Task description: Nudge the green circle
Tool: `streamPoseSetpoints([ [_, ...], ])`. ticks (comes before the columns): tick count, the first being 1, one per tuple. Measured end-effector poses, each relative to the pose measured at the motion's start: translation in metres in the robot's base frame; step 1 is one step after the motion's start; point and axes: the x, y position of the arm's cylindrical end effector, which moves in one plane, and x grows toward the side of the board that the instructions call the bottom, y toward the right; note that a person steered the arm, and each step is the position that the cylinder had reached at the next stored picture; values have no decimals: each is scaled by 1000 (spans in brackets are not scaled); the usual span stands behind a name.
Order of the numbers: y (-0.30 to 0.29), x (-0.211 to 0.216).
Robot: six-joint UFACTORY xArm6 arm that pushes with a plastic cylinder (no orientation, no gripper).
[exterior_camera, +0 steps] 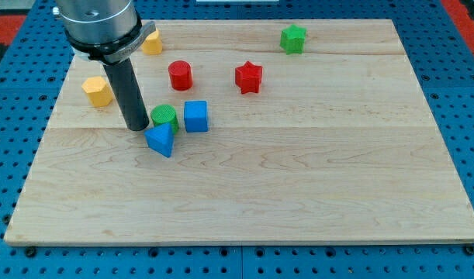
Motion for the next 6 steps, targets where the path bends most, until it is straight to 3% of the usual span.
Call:
streamPoseSetpoints([
  [1,25,31],
  [3,61,41],
  [4,0,39],
  [6,7,-14],
])
